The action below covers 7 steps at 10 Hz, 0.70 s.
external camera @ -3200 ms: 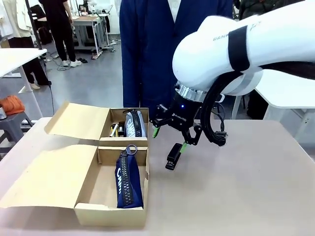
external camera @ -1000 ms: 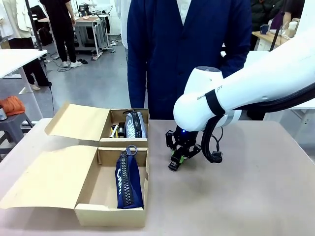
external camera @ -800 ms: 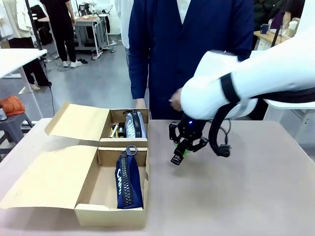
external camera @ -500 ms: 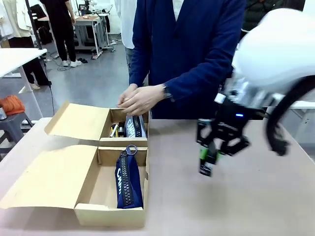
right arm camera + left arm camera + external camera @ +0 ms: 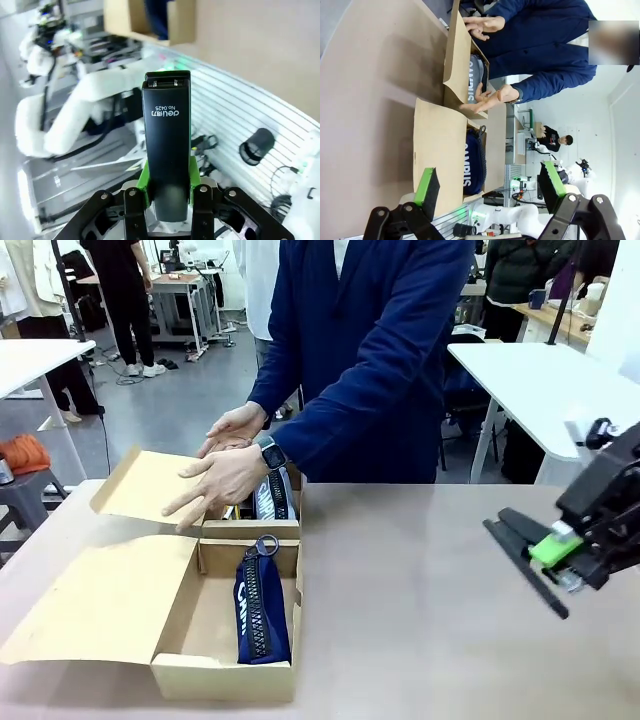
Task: Place items inside the box.
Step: Pick up a Pencil pouch or Stapler and place it inside the Mailer Box closest to the robot.
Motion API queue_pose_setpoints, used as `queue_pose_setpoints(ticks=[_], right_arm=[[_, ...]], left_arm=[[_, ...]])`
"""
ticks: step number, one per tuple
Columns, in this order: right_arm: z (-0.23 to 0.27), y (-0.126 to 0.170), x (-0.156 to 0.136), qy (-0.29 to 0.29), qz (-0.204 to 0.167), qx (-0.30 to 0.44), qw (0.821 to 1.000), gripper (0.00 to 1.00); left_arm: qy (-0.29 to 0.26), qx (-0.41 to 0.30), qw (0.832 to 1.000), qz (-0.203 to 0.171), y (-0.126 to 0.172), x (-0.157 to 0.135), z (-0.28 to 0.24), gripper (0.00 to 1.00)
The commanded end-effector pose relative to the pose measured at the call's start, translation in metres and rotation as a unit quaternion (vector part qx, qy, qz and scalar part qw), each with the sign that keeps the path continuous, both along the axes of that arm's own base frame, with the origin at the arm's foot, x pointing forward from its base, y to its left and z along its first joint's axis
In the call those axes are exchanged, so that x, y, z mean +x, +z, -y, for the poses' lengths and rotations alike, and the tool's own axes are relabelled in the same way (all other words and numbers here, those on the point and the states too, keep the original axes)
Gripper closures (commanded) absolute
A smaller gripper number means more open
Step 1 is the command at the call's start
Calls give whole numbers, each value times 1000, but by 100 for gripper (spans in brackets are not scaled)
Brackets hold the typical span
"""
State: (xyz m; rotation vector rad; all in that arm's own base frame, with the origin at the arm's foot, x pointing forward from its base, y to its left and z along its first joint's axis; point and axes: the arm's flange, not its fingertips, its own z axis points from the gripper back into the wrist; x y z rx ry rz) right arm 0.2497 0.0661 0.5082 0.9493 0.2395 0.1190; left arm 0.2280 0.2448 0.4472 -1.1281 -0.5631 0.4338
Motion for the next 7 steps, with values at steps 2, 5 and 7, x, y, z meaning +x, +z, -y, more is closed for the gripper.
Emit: queue_pose_setpoints(ticks=[2,5,7], right_arm=[[-17,7,-6,3,22,-49,999,100],[-36,1,21,-52,39,-23,998,69],[-102,-11,53,-32,32,-69,997,69]], left_arm=[[-2,-2,1000,12,0,0,2,0],[-2,-2,1000,12,0,0,2,0],[-2,-2,1000,12,0,0,2,0]])
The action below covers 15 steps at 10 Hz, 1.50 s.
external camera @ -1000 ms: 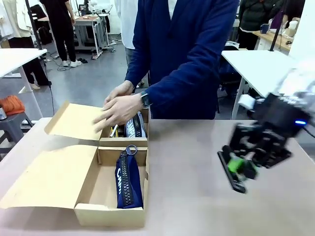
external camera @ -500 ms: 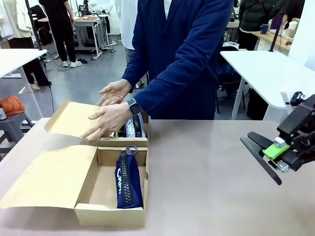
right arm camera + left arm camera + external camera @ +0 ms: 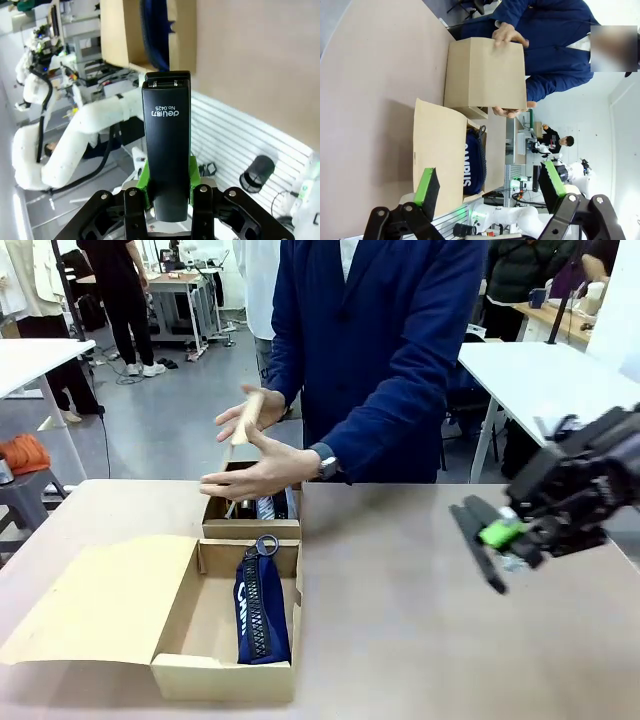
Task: Place items inside the box.
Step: Pick up a Pencil pouch or Stapler and place it inside the Mailer Box closest to the robot.
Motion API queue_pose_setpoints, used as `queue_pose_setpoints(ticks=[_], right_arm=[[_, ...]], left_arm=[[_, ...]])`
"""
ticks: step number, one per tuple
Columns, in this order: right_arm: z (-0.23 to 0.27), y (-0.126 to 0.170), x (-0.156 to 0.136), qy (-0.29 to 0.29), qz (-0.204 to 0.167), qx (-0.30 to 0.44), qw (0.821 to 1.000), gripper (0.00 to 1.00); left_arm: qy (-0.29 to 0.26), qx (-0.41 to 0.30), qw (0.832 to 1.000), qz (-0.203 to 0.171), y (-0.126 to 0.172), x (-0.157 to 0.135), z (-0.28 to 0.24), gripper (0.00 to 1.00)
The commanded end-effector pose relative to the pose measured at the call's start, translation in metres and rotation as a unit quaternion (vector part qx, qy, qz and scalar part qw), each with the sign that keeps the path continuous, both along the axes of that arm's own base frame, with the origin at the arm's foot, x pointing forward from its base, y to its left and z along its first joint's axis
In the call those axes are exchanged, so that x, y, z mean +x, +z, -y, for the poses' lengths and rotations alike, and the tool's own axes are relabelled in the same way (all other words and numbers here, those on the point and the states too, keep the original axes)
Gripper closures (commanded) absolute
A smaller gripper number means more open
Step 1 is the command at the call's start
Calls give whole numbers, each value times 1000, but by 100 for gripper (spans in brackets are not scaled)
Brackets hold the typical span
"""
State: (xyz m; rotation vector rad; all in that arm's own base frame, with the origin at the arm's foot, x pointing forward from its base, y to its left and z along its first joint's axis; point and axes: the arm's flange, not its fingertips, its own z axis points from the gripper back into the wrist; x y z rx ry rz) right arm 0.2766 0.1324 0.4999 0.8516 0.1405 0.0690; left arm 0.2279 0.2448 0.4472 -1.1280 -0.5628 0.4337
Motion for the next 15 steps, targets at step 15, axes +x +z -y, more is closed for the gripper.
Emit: queue_pose_setpoints(ticks=[15], right_arm=[[-39,22,-22,-32,-14,-105,994,69]], left_arm=[[-2,-2,1000,12,0,0,1,0]])
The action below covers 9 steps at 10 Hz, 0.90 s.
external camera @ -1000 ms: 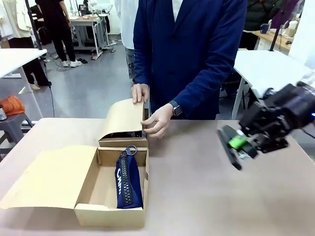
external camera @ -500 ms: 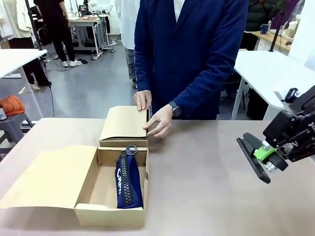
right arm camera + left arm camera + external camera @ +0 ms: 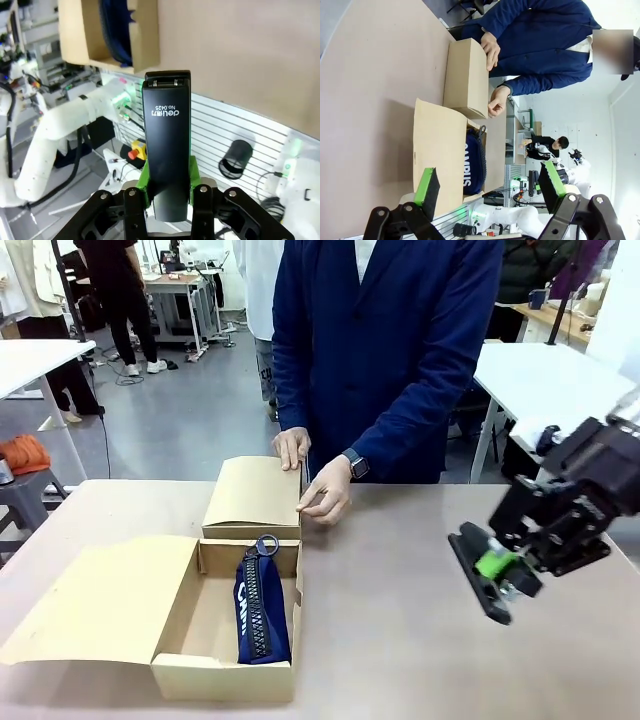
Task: Place items inside the box.
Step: Pick up a Pencil pouch or Stapler and place it inside the Mailer Box closest to the robot.
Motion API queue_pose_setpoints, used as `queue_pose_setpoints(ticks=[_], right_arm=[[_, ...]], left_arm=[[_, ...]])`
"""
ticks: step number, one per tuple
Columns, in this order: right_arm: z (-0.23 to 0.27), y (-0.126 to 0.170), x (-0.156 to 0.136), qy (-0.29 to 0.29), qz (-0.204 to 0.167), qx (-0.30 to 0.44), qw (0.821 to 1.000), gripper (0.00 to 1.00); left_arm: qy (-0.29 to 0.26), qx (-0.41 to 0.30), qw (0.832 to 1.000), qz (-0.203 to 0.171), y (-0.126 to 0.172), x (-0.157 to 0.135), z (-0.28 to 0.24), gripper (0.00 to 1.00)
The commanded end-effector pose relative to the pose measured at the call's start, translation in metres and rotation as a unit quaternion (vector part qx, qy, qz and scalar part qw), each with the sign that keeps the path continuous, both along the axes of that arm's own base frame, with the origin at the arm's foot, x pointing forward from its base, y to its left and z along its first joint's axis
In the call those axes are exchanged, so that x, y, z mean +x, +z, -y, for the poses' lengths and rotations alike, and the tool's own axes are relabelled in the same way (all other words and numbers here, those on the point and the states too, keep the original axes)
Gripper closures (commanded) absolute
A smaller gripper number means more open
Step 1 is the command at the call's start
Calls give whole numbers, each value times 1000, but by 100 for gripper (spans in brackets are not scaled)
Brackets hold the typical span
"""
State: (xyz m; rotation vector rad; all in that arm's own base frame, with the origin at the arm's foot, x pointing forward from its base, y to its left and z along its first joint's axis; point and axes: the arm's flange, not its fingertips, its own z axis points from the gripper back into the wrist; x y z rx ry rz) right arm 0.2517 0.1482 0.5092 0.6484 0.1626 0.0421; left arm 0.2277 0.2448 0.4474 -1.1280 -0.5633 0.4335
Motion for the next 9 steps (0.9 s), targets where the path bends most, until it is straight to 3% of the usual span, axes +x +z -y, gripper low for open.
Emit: queue_pose_setpoints(ticks=[1,3,4,6,9], right_arm=[[-45,15,6,-12,1,3,1000,69],[-120,21,25,63,-24,-1,998,69],[-182,20,43,85,-25,-25,996,69],[-270,5,59,65,4,-71,995,69],[-362,-48,51,79,23,-157,984,69]], left_arm=[[-2,-2,1000,12,0,0,1,0],[-2,-2,1000,12,0,0,1,0],[-2,-2,1000,12,0,0,1,0],[-2,-2,1000,12,0,0,1,0],[-2,-2,1000,12,0,0,1,0]])
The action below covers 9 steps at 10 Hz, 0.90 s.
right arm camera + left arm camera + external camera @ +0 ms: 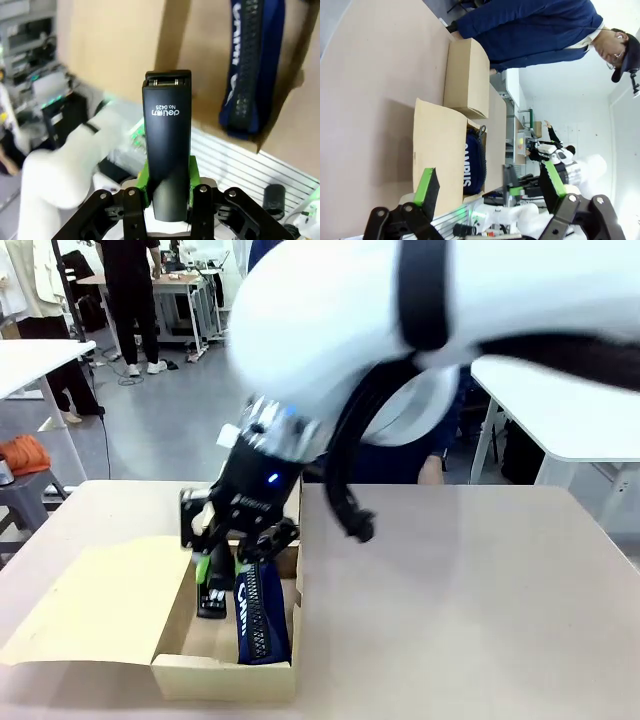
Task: Place items inside the box.
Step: Pick up a Pencil pouch or Stapler and place it inside the Mailer Box closest to the robot.
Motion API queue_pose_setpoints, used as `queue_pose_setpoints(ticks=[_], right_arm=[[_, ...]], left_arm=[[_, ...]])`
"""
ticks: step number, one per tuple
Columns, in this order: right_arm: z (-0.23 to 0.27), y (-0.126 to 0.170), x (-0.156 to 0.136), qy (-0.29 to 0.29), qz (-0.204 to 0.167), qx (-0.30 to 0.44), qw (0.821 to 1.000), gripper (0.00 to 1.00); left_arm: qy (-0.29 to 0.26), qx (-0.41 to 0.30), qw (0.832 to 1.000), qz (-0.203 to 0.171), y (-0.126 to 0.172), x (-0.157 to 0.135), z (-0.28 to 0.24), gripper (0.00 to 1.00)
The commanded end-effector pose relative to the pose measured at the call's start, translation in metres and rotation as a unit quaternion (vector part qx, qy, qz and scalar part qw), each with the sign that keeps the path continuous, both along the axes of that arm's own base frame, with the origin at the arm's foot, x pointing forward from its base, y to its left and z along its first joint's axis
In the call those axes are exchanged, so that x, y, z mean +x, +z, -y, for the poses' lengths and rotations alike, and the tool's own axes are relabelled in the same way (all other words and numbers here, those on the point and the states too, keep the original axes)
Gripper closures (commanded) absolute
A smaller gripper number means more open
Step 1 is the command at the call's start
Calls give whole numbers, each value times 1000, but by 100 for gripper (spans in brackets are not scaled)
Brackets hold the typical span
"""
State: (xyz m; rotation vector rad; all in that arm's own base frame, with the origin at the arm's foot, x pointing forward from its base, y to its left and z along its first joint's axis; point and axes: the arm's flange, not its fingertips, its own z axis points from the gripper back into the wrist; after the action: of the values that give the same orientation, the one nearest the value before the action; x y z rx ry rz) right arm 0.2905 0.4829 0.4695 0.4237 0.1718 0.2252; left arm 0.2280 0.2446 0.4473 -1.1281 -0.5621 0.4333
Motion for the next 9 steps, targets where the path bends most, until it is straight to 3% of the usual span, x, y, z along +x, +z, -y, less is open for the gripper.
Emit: queue_pose_setpoints(ticks=[1,4,9], right_arm=[[-41,-28,10,-31,12,-76,997,69],[-65,-69,13,-48,35,-103,993,69],[-64,-74,20,-58,36,-102,992,69]], left_arm=[[-2,-2,1000,12,0,0,1,0],[-2,-2,1000,12,0,0,1,0],[-2,-2,1000,12,0,0,1,0]])
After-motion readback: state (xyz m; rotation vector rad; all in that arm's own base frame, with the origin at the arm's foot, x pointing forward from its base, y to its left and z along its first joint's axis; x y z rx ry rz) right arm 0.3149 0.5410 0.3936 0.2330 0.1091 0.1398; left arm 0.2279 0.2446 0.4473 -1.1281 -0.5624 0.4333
